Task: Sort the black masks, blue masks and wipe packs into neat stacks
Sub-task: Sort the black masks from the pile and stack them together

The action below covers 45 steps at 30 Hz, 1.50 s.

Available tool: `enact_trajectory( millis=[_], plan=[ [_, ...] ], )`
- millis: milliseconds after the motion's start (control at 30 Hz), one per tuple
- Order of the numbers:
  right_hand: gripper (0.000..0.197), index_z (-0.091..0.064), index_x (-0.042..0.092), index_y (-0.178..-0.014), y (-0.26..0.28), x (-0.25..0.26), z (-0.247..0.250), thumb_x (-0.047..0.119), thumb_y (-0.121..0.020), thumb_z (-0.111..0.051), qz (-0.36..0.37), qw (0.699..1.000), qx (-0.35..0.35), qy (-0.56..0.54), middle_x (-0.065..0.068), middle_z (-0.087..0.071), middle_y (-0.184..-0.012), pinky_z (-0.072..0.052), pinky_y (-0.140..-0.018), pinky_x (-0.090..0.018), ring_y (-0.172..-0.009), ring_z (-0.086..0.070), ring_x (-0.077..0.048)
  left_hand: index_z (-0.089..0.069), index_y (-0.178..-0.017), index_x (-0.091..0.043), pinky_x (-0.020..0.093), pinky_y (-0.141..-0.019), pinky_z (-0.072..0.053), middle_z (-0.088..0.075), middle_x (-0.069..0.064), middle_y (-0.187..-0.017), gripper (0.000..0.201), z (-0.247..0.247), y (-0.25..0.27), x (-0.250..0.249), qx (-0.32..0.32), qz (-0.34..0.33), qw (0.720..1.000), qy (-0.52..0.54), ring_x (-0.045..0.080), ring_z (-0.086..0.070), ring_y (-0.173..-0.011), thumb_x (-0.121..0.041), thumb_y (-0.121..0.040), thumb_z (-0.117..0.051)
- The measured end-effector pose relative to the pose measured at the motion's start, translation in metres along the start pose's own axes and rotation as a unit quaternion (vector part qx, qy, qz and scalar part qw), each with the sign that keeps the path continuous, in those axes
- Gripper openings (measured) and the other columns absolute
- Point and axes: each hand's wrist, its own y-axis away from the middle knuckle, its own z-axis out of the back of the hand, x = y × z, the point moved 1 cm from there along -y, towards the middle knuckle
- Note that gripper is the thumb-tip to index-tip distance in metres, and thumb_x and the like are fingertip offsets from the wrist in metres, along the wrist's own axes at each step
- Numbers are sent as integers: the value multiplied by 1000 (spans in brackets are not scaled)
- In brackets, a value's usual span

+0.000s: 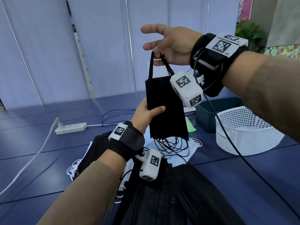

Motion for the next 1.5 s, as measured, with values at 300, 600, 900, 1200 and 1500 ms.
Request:
enact_trajectory(
  millis=[300, 600, 900, 1200, 1500],
  plan=[
    [58, -55, 26, -113, -4, -14, -12, -16, -81, -31, 15, 989, -56, -134, -7, -55, -98, -44, -71, -31, -58, -41, -13, -40, -119, -24, 33, -94, -49, -51, 12, -124, 67, -14, 9, 7, -146, -117, 982, -3, 20, -55, -110, -42, -63, -73],
    [49, -49, 24, -128, 2, -30, 7, -1, -86, -47, -48, 973, -187, 126, -4, -60, -105, -47, -81, -33, -92, -58, -19, -61, -110, -8, 42, -92, -51, -67, 10, -106, 21, -2, 4, 2, -85, 50, 995, -14, 26, -66, -95, -1, -91, -54],
    [38, -59, 19, -111, 60, -127, -14, 49, -89, -54, -282, 957, -72, 11, -8, -66, -95, -50, -75, -34, -84, -62, -23, -60, -110, 2, 39, -79, -56, -66, 20, -105, 21, 6, -2, 1, -132, 120, 971, 157, 29, -65, -85, -9, -95, -48],
    [46, -50, -4, -124, 57, -170, -24, 32, -95, -45, -191, 948, -237, 93, -18, -58, -122, -43, -100, -48, -112, -55, -33, -62, -110, 2, 44, -90, -51, -67, 21, -107, 29, -7, -7, 21, -204, 142, 940, 232, 32, -65, -97, -22, -95, -53],
    [31, -58, 1, -113, 45, -177, -24, 24, -97, -44, -193, 959, -201, 50, -20, -63, -114, -46, -97, -50, -107, -59, -37, -63, -111, -2, 38, -90, -51, -69, 15, -106, 33, -7, -12, 27, -131, 164, 951, 225, 27, -66, -98, -28, -97, -49]
  ],
)
